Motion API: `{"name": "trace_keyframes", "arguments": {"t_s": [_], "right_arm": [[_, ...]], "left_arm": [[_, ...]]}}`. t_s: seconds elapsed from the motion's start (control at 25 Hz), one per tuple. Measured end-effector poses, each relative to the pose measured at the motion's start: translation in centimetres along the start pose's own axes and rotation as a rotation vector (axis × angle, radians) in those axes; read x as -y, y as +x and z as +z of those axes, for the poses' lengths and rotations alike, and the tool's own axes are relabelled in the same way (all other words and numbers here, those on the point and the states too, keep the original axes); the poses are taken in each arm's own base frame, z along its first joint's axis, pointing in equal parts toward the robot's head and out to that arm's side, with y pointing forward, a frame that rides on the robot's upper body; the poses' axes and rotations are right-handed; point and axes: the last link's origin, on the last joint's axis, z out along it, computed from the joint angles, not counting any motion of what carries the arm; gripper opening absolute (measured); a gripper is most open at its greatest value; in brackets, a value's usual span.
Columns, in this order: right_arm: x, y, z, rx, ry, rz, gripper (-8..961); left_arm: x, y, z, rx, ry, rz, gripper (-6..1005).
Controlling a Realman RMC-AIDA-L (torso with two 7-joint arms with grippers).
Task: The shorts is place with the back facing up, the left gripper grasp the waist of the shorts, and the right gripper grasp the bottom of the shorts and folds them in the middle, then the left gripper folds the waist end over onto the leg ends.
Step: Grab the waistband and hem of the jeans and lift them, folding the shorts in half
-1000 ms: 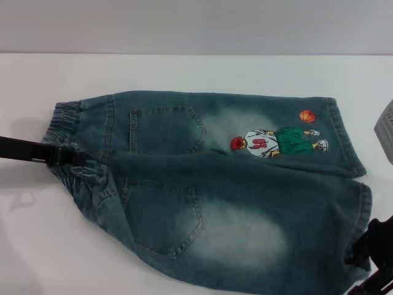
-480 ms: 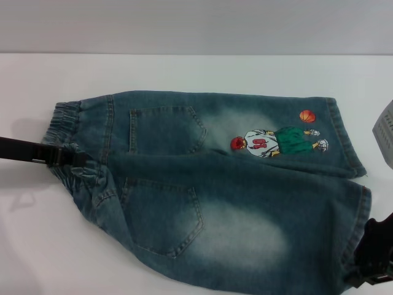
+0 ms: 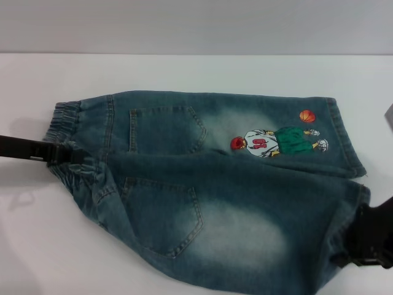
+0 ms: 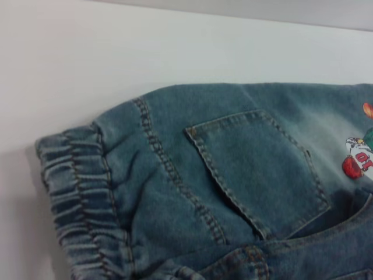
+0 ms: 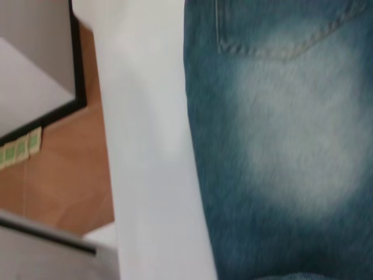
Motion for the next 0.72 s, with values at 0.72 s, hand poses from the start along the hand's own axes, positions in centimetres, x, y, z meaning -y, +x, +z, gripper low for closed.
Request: {"name": "trace_keyframes", "arguments": {"t_s": [0.72], "right_arm": [[0.0, 0.7, -5.2, 0.558, 0.265, -0.087, -1]], "left_arm": [[-0.3, 1.9, -0.9, -0.111, 0.003, 0.054, 51]]}}
